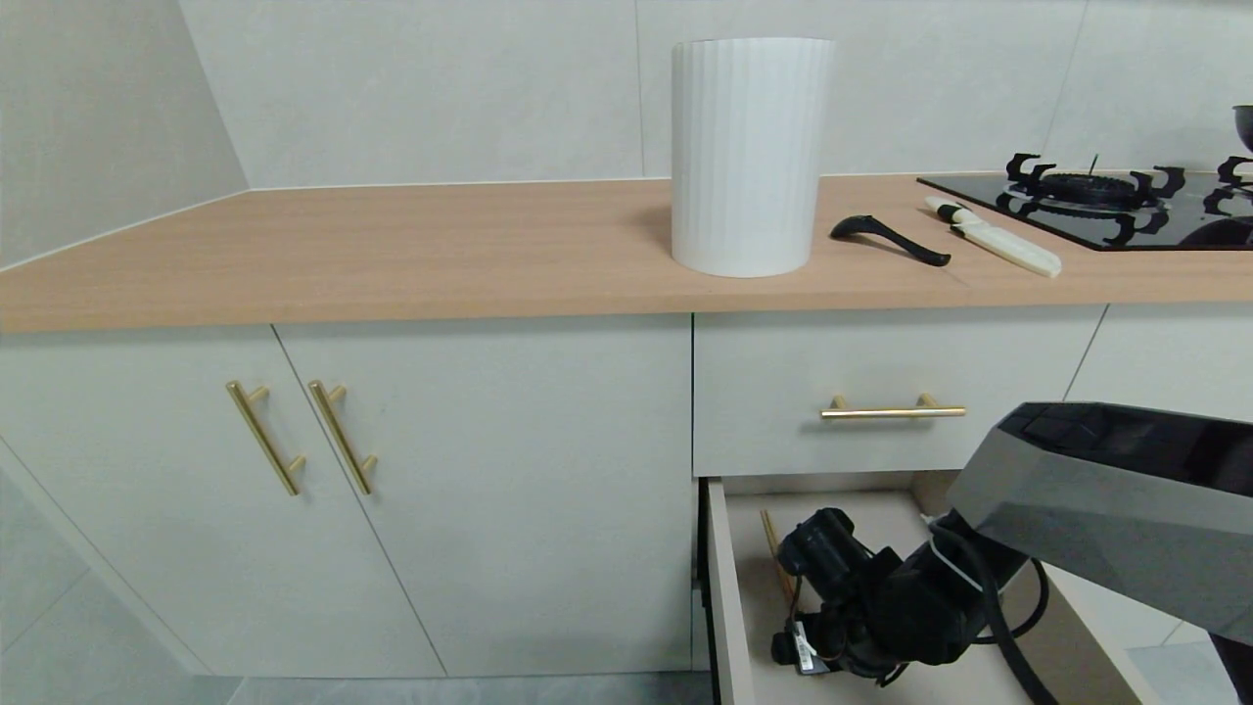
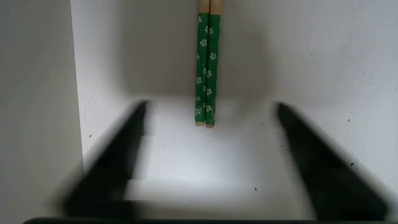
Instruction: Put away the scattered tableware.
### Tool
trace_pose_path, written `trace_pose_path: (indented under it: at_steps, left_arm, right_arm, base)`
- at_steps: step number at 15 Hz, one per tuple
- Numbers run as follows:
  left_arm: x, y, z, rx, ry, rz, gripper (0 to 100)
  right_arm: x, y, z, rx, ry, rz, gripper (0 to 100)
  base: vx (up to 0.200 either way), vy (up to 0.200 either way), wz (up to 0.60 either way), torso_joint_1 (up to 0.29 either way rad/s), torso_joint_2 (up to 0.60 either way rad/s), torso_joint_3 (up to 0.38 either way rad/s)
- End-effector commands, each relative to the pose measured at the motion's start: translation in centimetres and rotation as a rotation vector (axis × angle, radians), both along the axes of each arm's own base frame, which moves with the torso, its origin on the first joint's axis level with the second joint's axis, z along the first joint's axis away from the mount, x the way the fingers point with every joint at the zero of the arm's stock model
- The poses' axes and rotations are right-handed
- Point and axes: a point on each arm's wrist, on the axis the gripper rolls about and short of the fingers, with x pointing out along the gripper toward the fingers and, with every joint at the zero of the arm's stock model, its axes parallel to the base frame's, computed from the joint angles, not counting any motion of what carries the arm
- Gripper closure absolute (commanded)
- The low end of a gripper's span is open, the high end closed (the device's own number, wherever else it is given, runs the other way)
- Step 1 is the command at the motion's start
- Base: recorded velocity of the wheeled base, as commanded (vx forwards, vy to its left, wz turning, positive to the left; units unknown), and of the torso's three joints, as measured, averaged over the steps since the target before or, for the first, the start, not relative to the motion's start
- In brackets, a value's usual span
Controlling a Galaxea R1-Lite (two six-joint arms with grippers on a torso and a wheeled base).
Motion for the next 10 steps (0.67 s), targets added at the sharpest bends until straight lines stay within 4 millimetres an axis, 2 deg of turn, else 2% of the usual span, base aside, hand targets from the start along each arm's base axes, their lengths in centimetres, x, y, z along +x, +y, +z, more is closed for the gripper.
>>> trace_pose_path:
  at_steps: [1, 2, 4, 7, 9, 10]
  left_arm:
    - [0.0, 0.0, 0.0, 0.000, -0.001, 0.002, 0]
    - [0.0, 0.0, 0.0, 0.000, -0.001, 0.000, 0]
    - [0.0, 0.0, 0.0, 0.000, 0.001, 0.000, 0]
    - [0.0, 0.0, 0.0, 0.000, 0.001, 0.000, 0]
    - [0.0, 0.0, 0.0, 0.000, 0.001, 0.000, 0]
    - [0.0, 0.0, 0.0, 0.000, -0.001, 0.000, 0]
  right_arm:
    - [-0.2, -0.1, 0.7, 0.004, -0.007, 0.003, 0]
    - [-0.4, -0.3, 2.2, 0.013, -0.040, 0.006, 0]
    - [-1.6, -1.2, 7.5, 0.058, -0.140, 0.017, 0]
    - [-3.8, -4.7, 14.4, 0.075, -0.294, 0.060, 0]
    - [-4.8, -6.2, 17.2, 0.080, -0.384, 0.057, 0]
    - [-5.6, -7.5, 19.6, 0.074, -0.476, 0.036, 0]
  base:
    - [0.000, 0.000, 0.00, 0.000, 0.00, 0.000]
    - [0.000, 0.000, 0.00, 0.000, 0.00, 0.000]
    - [0.000, 0.000, 0.00, 0.000, 0.00, 0.000]
    - [0.000, 0.000, 0.00, 0.000, 0.00, 0.000]
    - [0.000, 0.000, 0.00, 0.000, 0.00, 0.000]
    - [0.000, 0.000, 0.00, 0.000, 0.00, 0.000]
